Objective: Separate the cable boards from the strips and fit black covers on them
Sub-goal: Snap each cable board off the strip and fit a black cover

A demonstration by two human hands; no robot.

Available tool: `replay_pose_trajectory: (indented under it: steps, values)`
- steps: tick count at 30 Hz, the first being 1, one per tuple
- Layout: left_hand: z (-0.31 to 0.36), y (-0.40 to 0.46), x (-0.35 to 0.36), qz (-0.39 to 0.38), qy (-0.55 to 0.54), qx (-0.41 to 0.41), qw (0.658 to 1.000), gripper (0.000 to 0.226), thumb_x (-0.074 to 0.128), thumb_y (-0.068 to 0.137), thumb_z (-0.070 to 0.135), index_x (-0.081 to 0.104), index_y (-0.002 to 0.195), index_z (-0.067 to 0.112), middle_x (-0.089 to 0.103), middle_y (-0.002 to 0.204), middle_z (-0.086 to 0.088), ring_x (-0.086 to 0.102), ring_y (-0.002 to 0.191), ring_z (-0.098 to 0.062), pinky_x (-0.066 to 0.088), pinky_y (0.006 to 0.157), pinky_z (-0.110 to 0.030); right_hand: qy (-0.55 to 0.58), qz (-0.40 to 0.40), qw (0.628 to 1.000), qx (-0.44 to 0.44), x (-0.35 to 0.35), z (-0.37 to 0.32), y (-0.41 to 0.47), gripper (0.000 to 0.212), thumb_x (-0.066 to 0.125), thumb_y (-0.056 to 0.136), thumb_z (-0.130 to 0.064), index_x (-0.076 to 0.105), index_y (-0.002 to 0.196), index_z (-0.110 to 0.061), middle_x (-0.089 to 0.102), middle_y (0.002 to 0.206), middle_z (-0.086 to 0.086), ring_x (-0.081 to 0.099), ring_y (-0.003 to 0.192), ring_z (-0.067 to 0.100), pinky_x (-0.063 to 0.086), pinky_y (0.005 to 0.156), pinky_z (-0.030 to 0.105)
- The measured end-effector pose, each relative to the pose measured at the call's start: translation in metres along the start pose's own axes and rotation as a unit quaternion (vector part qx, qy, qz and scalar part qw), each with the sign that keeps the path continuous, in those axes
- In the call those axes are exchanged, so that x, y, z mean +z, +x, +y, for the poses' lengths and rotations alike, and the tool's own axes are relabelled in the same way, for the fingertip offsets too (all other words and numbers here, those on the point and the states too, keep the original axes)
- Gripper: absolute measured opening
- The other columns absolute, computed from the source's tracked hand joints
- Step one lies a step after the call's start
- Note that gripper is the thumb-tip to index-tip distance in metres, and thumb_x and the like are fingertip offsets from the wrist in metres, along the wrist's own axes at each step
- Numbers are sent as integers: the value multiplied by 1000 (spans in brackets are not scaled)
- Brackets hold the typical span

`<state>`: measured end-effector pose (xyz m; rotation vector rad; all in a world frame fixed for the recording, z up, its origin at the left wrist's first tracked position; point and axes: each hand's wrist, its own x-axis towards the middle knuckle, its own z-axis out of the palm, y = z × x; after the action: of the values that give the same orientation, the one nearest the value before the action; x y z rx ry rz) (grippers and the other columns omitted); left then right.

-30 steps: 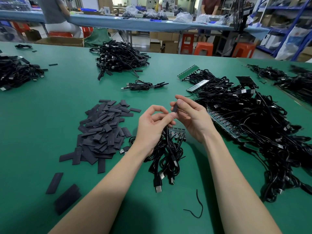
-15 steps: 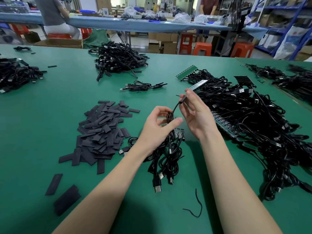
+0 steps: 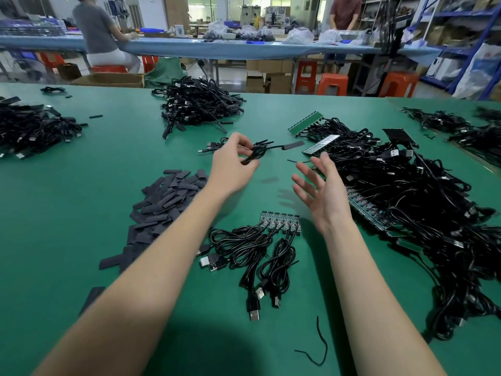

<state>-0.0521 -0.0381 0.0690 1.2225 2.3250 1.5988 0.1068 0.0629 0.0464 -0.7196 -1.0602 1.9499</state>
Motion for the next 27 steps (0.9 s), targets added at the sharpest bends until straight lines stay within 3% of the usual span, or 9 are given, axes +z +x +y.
replay_pose_trajectory:
  steps: [5,10,13,15,20,23,27]
  values:
    - [-20,69,-12,-54,218,41,974,16,67,84,4,59,99,8,67,101,-10,60,96,-29,50,87,-38,-76,-9,997,27,1,6,0,31,58,98,-46,66,113,-20,79,93,-3,71,75,12,57,62,23]
    - [-38,100,-13,-87,394,52,913,16,59,88,3,66,94,15,67,109,-8,53,111,-31,42,92,-38,-151,-50,987,24,9,14,-1,25,59,100,-38,68,107,-16,78,86,-1,66,66,13,55,59,23]
    - [-49,98,-5,-94,471,45,876,18,58,93,10,69,103,21,57,120,-11,46,120,-33,37,101,-43,-183,-63,981,18,10,15,-1,25,61,99,-36,70,106,-14,77,86,0,66,67,13,55,59,22]
    - [-59,90,1,-125,474,19,871,22,55,95,16,66,113,21,54,124,-12,49,119,-34,41,100,-43,-196,-68,978,19,9,13,-1,24,61,99,-35,71,105,-14,77,88,0,66,68,13,55,59,22]
    - [-62,78,5,-136,397,-15,908,36,51,99,28,48,131,13,55,129,-17,50,121,-36,46,100,-47,-250,-91,964,0,3,6,1,18,63,97,-31,73,101,-17,78,90,-2,69,68,11,55,60,21]
    - [-46,71,6,-127,364,-36,922,42,55,99,37,48,129,9,56,129,-17,50,122,-36,44,102,-47,-394,-95,913,-42,-5,-2,3,14,64,95,-32,73,95,-20,77,84,-6,67,64,8,52,61,23]
    - [-15,41,18,-178,251,-29,951,33,53,99,45,61,111,15,66,113,-7,59,107,-26,48,93,-36,-612,-119,780,-50,-10,-14,4,13,66,90,-38,73,91,-27,75,88,-8,68,79,11,48,71,27]
